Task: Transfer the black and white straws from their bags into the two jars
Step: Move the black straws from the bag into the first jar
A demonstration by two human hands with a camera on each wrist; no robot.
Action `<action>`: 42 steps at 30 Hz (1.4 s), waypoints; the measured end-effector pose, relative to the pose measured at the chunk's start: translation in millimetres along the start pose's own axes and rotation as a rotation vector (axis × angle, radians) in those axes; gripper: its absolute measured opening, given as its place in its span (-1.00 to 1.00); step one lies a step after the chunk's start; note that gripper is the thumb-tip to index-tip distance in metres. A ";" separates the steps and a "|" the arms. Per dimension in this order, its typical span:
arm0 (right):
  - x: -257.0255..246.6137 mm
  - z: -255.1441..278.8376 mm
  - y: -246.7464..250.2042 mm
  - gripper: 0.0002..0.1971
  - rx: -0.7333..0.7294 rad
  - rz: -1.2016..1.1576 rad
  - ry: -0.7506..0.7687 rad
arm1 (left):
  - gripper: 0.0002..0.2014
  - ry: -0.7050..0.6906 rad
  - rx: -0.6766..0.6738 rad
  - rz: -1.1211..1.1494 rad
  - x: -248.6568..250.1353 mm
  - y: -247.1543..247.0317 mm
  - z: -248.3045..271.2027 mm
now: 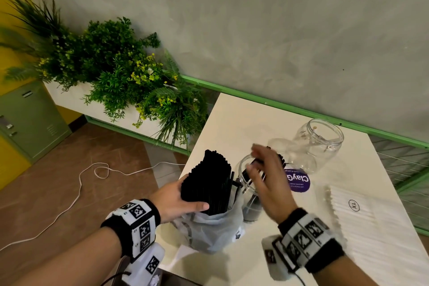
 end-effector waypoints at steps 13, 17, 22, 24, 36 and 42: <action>16.4 31.6 -78.8 0.13 -0.389 -0.006 -0.231 | -0.20 -0.029 0.035 0.023 -22.9 1.6 11.6; 20.2 35.2 -86.6 0.24 -0.449 0.044 -0.198 | -0.28 -0.030 -0.063 -0.326 -24.7 0.2 14.7; 25.0 41.4 -90.0 0.24 -0.469 0.055 -0.219 | -0.64 -0.006 -0.002 -0.691 -16.2 4.1 16.5; 28.6 42.6 -92.6 0.22 -0.463 0.047 -0.209 | -0.59 -0.001 0.028 -0.728 -19.0 4.0 17.1; 12.1 41.9 -79.4 -0.31 -0.268 0.035 -0.140 | -0.66 -0.069 0.143 -0.419 -20.2 17.5 18.1; 20.8 47.2 -87.2 -0.54 -0.230 0.163 -0.115 | -0.78 0.090 0.008 -0.013 -36.0 3.6 8.9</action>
Point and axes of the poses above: each hand's wrist, its own z-axis away from the middle knuckle, its own y-axis out of the back of the hand, x = y × z, the point moved 6 cm from there along -z, towards the middle knuckle, and after that the axes turned 2 degrees about -x, right-handed, at the moved point
